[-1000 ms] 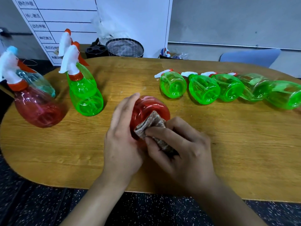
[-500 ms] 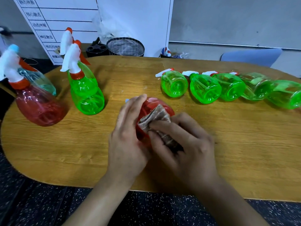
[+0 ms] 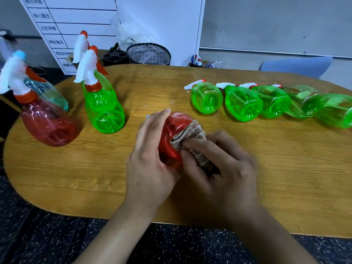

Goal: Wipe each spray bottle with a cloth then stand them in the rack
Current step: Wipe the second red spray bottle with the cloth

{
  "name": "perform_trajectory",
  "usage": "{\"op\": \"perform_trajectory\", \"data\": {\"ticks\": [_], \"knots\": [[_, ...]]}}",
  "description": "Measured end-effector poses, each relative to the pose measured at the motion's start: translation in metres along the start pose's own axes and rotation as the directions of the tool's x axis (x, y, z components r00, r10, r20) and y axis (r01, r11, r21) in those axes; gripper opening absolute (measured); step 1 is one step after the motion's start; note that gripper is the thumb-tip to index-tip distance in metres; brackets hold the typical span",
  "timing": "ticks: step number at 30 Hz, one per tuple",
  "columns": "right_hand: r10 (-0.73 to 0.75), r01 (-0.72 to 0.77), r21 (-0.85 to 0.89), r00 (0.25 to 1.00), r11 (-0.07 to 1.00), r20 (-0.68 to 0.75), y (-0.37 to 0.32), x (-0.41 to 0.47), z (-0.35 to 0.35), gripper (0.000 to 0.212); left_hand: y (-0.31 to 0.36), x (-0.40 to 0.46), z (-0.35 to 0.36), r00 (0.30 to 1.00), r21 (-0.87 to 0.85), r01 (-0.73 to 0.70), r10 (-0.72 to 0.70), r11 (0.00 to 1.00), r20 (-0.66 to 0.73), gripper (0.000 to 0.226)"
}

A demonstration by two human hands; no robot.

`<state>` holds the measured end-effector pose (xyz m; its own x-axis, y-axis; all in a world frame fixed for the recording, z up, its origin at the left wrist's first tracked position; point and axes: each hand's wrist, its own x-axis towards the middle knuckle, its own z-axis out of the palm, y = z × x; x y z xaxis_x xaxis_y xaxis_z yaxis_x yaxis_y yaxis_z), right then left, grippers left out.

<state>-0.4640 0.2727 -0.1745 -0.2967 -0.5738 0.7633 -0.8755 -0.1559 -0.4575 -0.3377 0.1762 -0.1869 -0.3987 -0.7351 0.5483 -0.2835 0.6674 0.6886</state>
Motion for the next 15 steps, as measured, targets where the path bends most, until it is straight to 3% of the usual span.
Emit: {"op": "perform_trajectory", "data": {"ticks": [11,13,15], "knots": [[0.002,-0.003,-0.026,1.0,1.0,-0.004,0.0072,-0.0046,-0.0006,0.011,-0.0018,0.0003,-0.0012,1.0,0.008,0.011,-0.011,1.0,0.011,0.078],[0.019,-0.02,0.029,1.0,0.999,0.003,0.0053,-0.0042,-0.0001,0.01,-0.0043,0.0008,-0.0012,1.0,0.013,0.009,-0.009,1.0,0.013,0.077],[0.126,-0.118,0.196,0.992,0.973,-0.026,0.0028,-0.0015,-0.0004,0.009,-0.009,0.0008,-0.0008,1.0,0.014,0.005,-0.005,1.0,0.02,0.079]]}}
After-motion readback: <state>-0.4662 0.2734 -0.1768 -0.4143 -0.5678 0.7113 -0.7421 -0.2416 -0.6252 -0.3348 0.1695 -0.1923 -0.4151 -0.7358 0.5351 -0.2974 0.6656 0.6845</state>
